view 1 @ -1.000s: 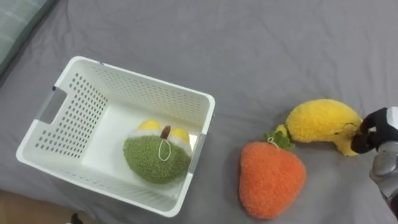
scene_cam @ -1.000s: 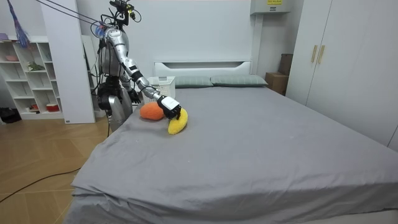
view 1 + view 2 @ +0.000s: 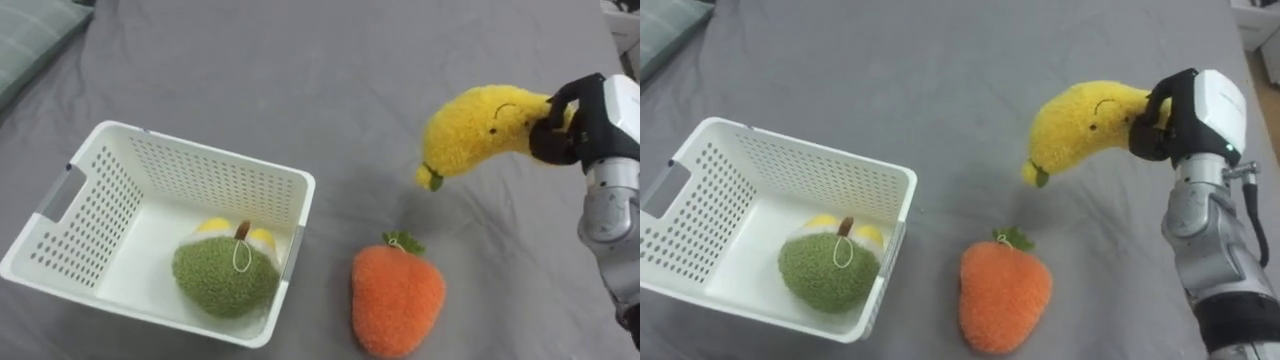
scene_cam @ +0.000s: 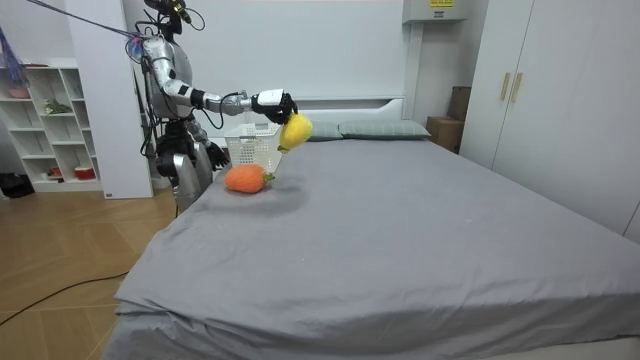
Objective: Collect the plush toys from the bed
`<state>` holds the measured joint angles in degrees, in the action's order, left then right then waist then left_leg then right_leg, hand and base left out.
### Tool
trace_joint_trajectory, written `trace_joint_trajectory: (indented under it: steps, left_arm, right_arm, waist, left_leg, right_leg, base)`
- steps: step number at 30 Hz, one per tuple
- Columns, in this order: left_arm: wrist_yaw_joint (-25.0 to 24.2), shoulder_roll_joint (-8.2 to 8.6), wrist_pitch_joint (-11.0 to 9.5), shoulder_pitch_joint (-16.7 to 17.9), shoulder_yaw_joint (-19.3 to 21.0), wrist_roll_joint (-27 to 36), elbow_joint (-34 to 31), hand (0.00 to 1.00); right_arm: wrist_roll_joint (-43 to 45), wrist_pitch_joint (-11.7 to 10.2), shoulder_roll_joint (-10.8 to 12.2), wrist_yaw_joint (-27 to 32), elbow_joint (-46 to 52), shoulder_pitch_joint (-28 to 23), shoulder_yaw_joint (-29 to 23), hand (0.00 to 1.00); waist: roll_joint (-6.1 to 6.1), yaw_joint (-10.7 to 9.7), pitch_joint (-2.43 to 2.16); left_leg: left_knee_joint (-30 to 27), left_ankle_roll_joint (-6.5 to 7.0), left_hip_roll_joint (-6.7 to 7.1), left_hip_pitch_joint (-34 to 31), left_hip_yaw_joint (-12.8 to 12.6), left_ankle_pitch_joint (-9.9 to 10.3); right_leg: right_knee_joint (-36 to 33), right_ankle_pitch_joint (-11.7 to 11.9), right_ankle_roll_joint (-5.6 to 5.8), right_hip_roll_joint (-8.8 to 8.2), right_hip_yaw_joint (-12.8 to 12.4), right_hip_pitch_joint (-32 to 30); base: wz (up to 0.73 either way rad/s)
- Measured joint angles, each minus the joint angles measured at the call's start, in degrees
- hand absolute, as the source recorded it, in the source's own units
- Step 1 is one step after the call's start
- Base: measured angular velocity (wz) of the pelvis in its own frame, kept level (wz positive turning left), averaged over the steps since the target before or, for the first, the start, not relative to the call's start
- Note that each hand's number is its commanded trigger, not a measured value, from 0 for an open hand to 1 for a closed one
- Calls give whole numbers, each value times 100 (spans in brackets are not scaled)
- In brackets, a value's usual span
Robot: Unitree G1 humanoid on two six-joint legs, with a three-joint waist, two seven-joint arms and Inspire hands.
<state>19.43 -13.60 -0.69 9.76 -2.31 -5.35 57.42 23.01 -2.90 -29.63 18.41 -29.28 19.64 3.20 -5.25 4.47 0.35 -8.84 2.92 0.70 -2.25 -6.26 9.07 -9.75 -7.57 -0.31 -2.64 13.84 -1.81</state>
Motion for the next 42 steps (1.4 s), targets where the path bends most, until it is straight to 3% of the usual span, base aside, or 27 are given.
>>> trace_joint_trajectory:
  steps: [4, 7, 14, 22, 25, 30, 35, 38, 42]
  left_arm:
    - [-6, 80, 63, 80, 110, -20, -16, 0]
    - [-21, 109, 127, 130, 116, -145, -16, 0]
    - [13, 171, 142, 140, 553, -456, -82, 0]
    - [136, 197, 158, 114, 557, -904, -288, 0]
    - [132, 198, 161, 101, 546, -941, -296, 0]
    - [59, 201, 257, 93, 553, -944, -308, 0]
    - [-20, 268, 301, 9, 550, -947, -303, 0]
    - [-19, 360, 300, -35, 548, -945, -302, 0]
    - [-22, 393, 321, -79, 539, -945, -312, 0]
  right_arm:
    - [51, 133, 22, -107, 691, -349, -10, 100]
    - [46, 159, 21, -113, 1025, -413, -9, 100]
    - [223, 235, 32, -368, 2004, -434, 0, 100]
    - [211, 309, 141, -874, 2987, -435, 20, 100]
    - [212, 324, 160, -943, 3229, -434, 23, 100]
    - [229, 556, 265, -1224, 3704, -434, 276, 100]
    - [353, 601, 284, -1440, 4077, -432, 475, 100]
    - [552, 607, 426, -1507, 4090, -400, 548, 100]
    - [665, 690, 571, -1751, 4090, -332, 869, 100]
  waist:
    - [3, 17, -38]
    - [1, 24, -39]
    - [-78, 59, -42]
    - [-116, 94, -33]
    - [-115, 169, -32]
    - [-124, 261, -28]
    - [-139, 384, -14]
    - [-152, 527, -3]
    - [-165, 566, 7]
  left_leg:
    - [23, 0, 1, 139, 9, 0]
    - [24, 1, 3, 208, 8, -1]
    - [76, 1, 2, 406, 7, 0]
    - [65, 2, 8, 397, 30, 0]
    - [67, 2, 4, 399, 29, 0]
    - [101, 2, 6, 406, 38, 0]
    - [106, 2, 9, 394, 96, 0]
    - [110, 2, 11, 385, 115, 0]
    - [110, 2, 15, 368, 201, 0]
  right_leg:
    - [1, 0, 1, -2, 12, 126]
    - [2, 0, 1, -4, 8, 196]
    - [9, -4, 6, 2, 11, 396]
    - [7, -5, 8, -3, 28, 397]
    - [9, -5, 8, 4, 27, 394]
    - [11, -6, 9, 7, 31, 391]
    - [9, -8, 12, 2, 62, 391]
    - [14, -9, 14, 4, 68, 391]
    - [18, -9, 15, 3, 135, 388]
  base:
    - [0]
    - [0]
    - [0]
    - [0]
    - [0]
    - [0]
    - [5]
    - [3]
    - [9]
